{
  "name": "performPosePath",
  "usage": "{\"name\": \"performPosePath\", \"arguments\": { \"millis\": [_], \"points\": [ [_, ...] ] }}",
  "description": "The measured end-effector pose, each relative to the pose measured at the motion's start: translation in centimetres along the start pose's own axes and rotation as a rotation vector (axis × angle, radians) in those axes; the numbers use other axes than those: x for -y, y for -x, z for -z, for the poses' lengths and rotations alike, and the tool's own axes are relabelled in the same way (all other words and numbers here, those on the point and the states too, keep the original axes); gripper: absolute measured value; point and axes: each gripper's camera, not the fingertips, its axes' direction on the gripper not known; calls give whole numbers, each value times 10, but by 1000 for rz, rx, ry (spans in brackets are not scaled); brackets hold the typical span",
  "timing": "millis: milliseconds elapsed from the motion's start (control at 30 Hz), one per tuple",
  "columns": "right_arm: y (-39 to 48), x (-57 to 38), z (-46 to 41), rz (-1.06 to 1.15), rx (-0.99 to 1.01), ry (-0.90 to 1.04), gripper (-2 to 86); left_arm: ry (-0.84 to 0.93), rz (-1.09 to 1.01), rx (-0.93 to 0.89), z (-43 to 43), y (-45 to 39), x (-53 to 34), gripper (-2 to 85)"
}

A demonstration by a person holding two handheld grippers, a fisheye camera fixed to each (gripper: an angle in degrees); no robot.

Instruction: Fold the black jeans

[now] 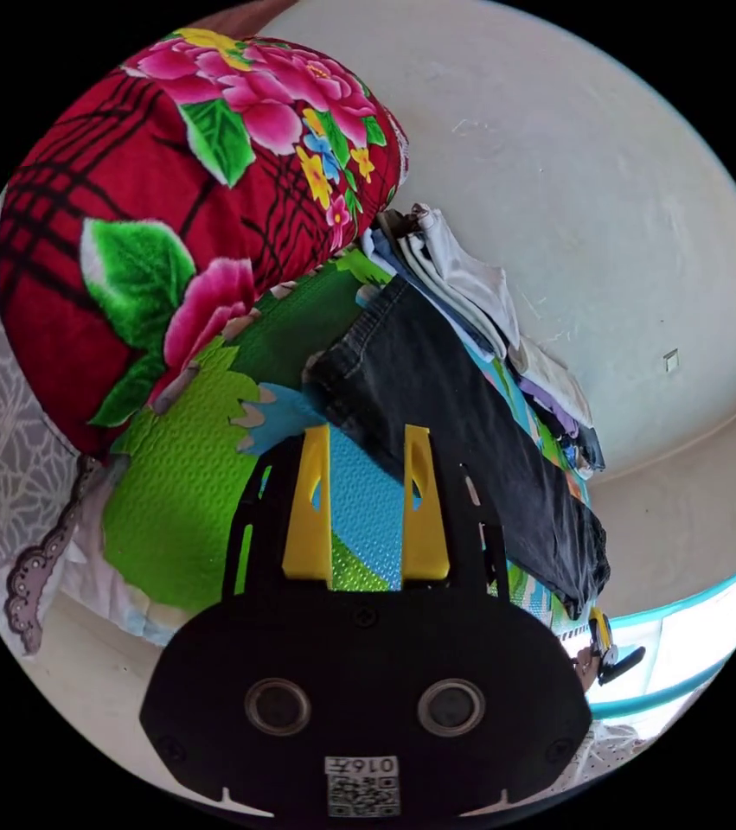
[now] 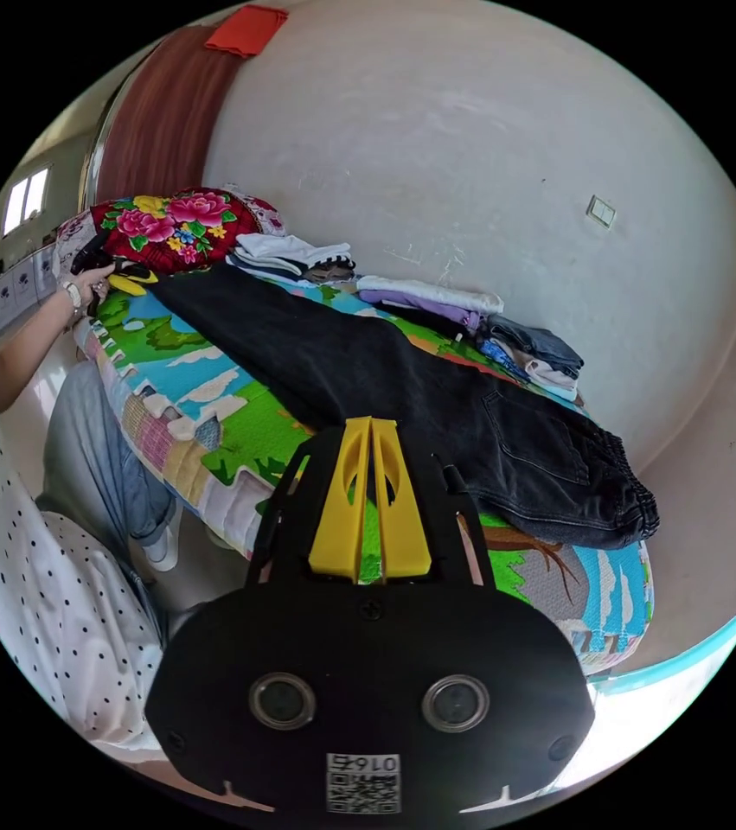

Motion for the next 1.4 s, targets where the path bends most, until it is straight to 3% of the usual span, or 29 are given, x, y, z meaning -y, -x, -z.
{"name": "performPosePath", "arguments": {
  "millis": [300, 467, 633, 800, 900, 967, 1100, 1200, 1400],
  "points": [
    [-22, 9, -14, -32, -24, 8, -4, -161, 21, 10, -48, 8, -117, 5],
    [-42, 43, -45, -1, -103, 78, -4, -152, -49, 145, -72, 5, -188, -3],
    [-53, 112, -105, 143, -124, 55, -5, -173, -39, 133, -105, 2, -239, -4],
    [-112, 162, -198, 117, -401, 277, -5, -183, -34, 160, -143, -8, -290, -4],
    [-174, 155, -231, 39, -265, 398, -6, -169, -32, 189, -169, -13, -315, -4],
    [-204, 135, -255, 36, -60, 467, -5, -181, -17, 180, -182, -17, -329, -4],
    [-242, 124, -260, -41, -86, 446, -5, -190, -6, 207, -211, -37, -355, -4],
    [-262, 127, -264, -70, 15, 439, -5, -175, -51, 275, -231, -60, -369, -3],
    [-358, 127, -229, -279, -387, 359, -5, -134, -86, 354, -268, -97, -392, -1]
  ]
}}
